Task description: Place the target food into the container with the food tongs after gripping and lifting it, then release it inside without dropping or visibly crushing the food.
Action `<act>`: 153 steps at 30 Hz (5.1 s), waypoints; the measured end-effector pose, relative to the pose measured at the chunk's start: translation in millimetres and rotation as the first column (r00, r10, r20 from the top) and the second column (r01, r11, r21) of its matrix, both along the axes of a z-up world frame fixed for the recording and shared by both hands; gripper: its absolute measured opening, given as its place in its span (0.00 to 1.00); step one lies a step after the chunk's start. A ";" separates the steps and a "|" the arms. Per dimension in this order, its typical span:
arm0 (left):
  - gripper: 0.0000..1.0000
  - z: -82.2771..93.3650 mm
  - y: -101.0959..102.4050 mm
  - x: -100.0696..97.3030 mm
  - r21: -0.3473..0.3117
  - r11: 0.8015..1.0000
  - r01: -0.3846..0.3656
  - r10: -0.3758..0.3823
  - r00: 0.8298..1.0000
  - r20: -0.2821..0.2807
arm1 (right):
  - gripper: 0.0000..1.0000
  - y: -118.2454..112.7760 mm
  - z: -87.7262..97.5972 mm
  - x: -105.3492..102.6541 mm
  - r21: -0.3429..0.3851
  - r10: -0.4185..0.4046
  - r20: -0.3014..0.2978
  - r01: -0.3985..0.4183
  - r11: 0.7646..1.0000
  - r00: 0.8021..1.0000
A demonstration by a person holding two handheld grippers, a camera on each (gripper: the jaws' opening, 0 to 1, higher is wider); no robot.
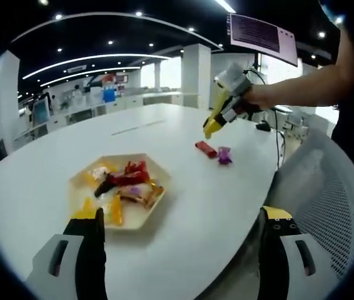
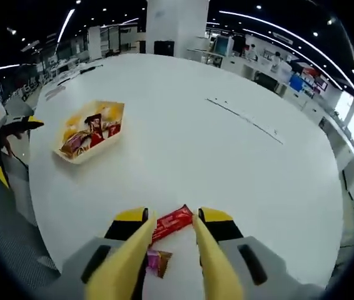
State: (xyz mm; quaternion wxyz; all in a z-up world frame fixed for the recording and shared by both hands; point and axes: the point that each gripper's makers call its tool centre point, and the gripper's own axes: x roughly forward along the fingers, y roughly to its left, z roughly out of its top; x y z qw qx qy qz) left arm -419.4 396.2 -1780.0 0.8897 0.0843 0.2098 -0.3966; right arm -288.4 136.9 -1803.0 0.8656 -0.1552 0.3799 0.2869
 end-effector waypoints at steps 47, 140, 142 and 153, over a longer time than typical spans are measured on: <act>0.99 -3.4 -1.0 -2.7 0.015 1.000 0.014 -0.013 1.000 -0.013 | 0.27 4.0 -21.0 -11.3 0.092 -0.078 -0.055 0.083 0.992 0.995; 0.99 -0.7 -3.6 -2.9 -0.010 1.000 0.018 -0.018 1.000 -0.016 | 0.23 55.0 63.0 38.3 0.083 0.152 0.073 -0.157 0.984 0.986; 0.99 0.1 -4.7 -3.6 -0.009 1.000 0.022 -0.022 1.000 -0.013 | 0.23 58.0 68.4 40.9 0.087 0.158 0.076 -0.165 0.983 0.984; 0.99 1.3 -2.4 -1.5 -0.017 1.000 0.008 -0.008 1.000 -0.008 | 0.23 79.7 90.7 48.5 0.087 0.205 0.086 -0.213 0.973 0.975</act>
